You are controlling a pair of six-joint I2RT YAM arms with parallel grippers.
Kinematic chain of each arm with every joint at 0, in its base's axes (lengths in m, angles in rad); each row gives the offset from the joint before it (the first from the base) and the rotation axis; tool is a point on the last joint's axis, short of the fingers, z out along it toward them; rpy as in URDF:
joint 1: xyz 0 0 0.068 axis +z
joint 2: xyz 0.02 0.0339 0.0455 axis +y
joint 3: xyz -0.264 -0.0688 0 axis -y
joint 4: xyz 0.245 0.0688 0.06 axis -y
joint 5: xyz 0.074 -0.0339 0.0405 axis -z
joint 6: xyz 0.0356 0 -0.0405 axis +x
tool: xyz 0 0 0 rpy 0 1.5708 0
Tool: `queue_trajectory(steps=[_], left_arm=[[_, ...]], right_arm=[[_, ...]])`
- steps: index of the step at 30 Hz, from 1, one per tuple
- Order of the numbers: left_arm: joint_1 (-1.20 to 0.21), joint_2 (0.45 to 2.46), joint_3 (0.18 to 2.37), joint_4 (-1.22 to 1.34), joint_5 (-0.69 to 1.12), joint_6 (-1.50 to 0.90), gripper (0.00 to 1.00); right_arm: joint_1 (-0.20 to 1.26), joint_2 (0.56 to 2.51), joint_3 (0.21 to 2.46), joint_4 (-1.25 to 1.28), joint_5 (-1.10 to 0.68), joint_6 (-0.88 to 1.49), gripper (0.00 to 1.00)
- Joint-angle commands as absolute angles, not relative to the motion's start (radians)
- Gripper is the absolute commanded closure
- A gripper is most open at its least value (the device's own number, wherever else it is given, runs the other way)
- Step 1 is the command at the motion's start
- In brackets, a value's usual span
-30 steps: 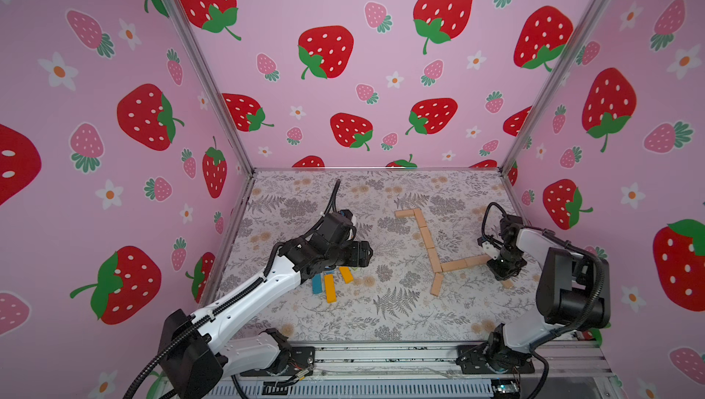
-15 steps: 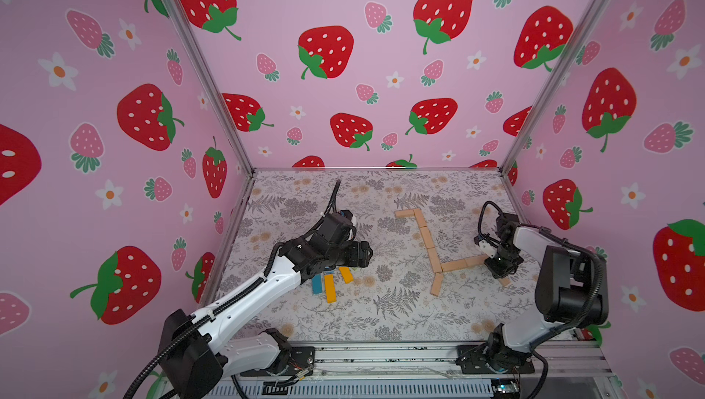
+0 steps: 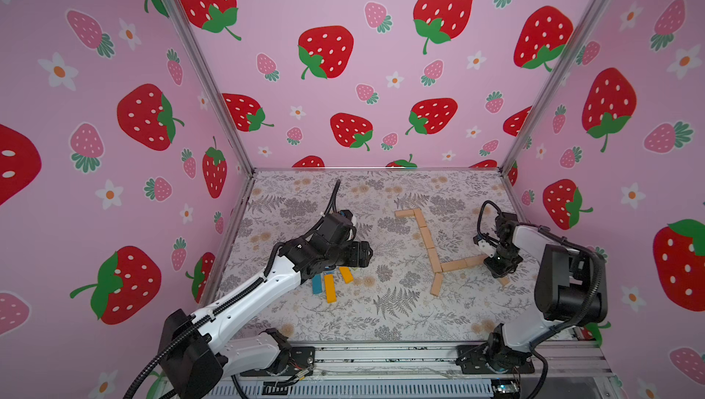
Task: Assemble a giraffe with building blocks
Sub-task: Assemble the building block at the center of the board.
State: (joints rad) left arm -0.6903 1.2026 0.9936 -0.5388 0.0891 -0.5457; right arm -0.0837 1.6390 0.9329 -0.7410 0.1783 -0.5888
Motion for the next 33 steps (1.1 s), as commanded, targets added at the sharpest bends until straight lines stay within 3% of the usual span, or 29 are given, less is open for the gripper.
queue_trajectory(steps=[1, 16, 23, 33], left_arm=[[-0.694, 1.198, 0.991, -0.532, 0.083, -0.537, 0.15], [-0.693, 1.195, 0.989, -0.530, 0.081, -0.537, 0.15], [-0.695, 1.193, 0.986, -0.529, 0.080, -0.537, 0.15], [-0.690, 1.193, 0.989, -0.532, 0.079, -0.536, 0.15]], right_arm=[[-0.078, 1.656, 0.952, -0.768, 0.171, -0.599, 0.83], [-0.073, 1.640, 0.960, -0.772, 0.180, -0.592, 0.70], [-0.073, 1.598, 0.947, -0.765, 0.186, -0.592, 0.51], [-0.066, 1.506, 0.965, -0.817, 0.183, -0.578, 0.40]])
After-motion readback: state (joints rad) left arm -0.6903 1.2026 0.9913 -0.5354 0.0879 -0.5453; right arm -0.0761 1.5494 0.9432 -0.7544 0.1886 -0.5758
